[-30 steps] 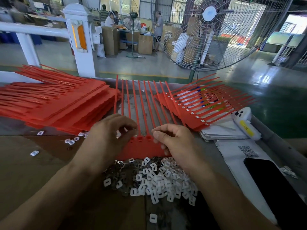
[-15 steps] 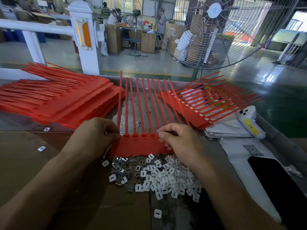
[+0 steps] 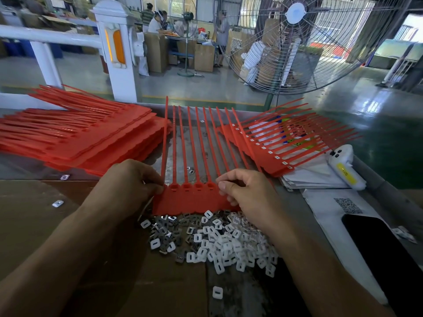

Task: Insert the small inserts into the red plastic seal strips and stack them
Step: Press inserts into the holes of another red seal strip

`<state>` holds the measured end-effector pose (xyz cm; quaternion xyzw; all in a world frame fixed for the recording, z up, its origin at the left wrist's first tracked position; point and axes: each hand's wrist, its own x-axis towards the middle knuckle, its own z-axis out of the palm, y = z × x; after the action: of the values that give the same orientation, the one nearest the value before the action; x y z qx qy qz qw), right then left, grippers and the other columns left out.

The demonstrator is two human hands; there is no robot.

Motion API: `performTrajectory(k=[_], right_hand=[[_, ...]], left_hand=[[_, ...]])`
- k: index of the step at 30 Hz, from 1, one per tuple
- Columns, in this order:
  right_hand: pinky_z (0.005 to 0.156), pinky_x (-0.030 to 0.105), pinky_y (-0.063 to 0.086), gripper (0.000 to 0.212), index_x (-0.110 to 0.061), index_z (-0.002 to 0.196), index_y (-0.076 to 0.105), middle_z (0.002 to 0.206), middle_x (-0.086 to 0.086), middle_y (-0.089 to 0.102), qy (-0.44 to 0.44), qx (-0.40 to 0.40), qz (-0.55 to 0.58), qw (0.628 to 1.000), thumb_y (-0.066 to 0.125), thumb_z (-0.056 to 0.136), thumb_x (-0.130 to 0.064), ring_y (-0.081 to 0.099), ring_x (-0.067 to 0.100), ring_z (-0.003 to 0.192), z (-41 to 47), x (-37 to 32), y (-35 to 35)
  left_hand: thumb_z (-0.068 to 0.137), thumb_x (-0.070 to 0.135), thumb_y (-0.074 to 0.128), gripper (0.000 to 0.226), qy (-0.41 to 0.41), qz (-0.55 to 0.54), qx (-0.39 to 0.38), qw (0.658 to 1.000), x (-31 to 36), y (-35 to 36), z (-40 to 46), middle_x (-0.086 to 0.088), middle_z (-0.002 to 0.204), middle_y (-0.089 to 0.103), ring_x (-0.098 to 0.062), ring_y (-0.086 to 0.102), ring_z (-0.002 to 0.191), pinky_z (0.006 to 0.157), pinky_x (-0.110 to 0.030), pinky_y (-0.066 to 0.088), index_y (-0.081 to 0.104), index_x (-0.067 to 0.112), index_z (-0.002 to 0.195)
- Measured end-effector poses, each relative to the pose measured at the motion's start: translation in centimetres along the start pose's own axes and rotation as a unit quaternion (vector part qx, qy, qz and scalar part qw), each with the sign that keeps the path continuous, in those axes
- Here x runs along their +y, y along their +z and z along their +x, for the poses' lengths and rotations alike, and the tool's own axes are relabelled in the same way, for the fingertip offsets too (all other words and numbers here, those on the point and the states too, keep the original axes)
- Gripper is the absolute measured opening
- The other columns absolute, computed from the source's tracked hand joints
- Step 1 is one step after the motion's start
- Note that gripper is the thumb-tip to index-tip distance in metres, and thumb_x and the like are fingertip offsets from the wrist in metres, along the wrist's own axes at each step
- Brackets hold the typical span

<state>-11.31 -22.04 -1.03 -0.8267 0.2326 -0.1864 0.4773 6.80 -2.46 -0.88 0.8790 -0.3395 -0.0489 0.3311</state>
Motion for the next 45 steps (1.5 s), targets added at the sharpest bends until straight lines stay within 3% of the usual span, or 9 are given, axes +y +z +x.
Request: performTrajectory(k=[9, 21, 26, 45], right_hand=[[0.062, 0.01, 0.05, 0.019, -0.032, 0.097, 0.075, 0.083, -0.016, 0.076, 0.002, 0.002, 0.015, 1.0, 0.065, 0.101, -0.017, 0.067, -0.003, 0.068, 0.1, 0.1, 0.1], [0.063, 0.009, 0.05, 0.022, -0.033, 0.099, 0.076, 0.084, -0.018, 0.076, 0.004, 0.01, 0.016, 1.0, 0.064, 0.1, -0.014, 0.068, -0.003, 0.071, 0.0, 0.1, -0.1], [0.062, 0.01, 0.051, 0.024, -0.033, 0.095, 0.076, 0.084, -0.017, 0.076, 0.005, 0.018, 0.026, 0.999, 0.065, 0.099, -0.012, 0.067, -0.003, 0.069, 0.0, 0.0, -0.2], [0.063, 0.011, 0.051, 0.021, -0.034, 0.096, 0.076, 0.085, -0.017, 0.076, 0.007, 0.014, 0.024, 1.0, 0.068, 0.098, -0.015, 0.069, -0.002, 0.072, 0.1, 0.0, -0.2]], left_hand=[[0.09, 0.011, 0.074, 0.024, 0.001, -0.026, 0.004, 1.0, -0.2, 0.3, 0.1, 0.021, 0.085, 0.071, 0.007, 0.064, 0.076, 0.064, -0.013, 0.041, 0.079, 0.033, 0.083], [0.088, 0.026, 0.078, 0.013, 0.002, -0.017, 0.031, 0.999, 0.3, 1.2, -0.2, 0.015, 0.079, 0.07, -0.002, 0.065, 0.074, 0.064, -0.026, 0.052, 0.072, 0.033, 0.079], [0.088, 0.025, 0.077, 0.012, 0.01, -0.019, 0.043, 0.999, 0.5, 1.6, -0.2, 0.016, 0.078, 0.069, 0.002, 0.063, 0.073, 0.06, -0.018, 0.045, 0.072, 0.032, 0.08], [0.092, 0.025, 0.073, 0.009, -0.002, -0.032, 0.037, 0.999, 0.5, 1.7, 0.0, 0.019, 0.084, 0.067, 0.003, 0.061, 0.08, 0.063, -0.017, 0.042, 0.072, 0.032, 0.086]])
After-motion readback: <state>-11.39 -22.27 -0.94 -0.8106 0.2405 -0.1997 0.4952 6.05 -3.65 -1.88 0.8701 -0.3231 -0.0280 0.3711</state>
